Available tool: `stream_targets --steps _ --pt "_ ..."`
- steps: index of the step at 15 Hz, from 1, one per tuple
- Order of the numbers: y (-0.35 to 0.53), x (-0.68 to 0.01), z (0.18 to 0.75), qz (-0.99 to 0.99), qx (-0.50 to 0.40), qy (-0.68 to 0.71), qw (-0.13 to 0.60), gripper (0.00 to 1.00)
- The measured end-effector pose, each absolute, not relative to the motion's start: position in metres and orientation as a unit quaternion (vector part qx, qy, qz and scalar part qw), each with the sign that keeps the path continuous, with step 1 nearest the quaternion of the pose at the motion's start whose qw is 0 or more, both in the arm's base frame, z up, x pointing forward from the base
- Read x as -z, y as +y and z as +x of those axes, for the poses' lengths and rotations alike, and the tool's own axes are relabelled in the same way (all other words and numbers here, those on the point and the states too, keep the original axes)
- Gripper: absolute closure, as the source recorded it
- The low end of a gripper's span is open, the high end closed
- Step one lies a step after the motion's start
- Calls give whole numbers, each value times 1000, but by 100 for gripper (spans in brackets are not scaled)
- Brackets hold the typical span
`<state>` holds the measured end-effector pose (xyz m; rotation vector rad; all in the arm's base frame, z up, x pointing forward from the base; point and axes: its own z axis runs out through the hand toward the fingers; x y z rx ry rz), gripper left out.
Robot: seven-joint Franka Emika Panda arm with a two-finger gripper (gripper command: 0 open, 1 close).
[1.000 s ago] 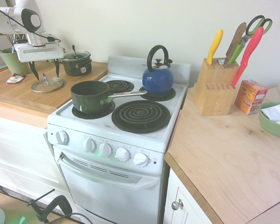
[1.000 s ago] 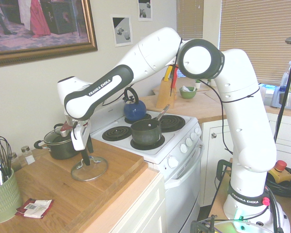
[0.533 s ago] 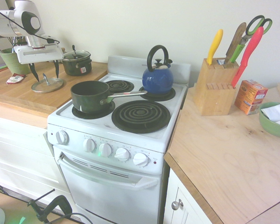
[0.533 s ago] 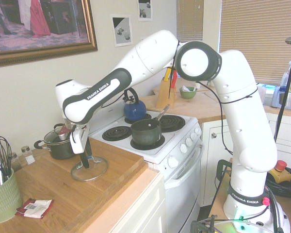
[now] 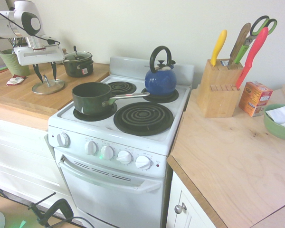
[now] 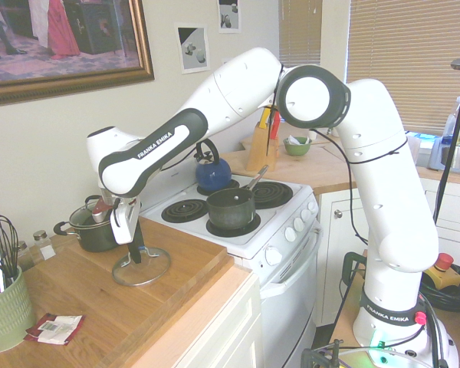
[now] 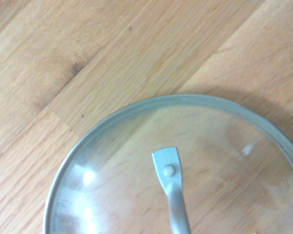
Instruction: Cover the lid of the pot
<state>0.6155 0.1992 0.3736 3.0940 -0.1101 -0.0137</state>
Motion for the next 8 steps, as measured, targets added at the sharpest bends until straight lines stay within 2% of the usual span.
stream_targets --steps 8 --pt "194 -374 617 999 4 -40 24 100"
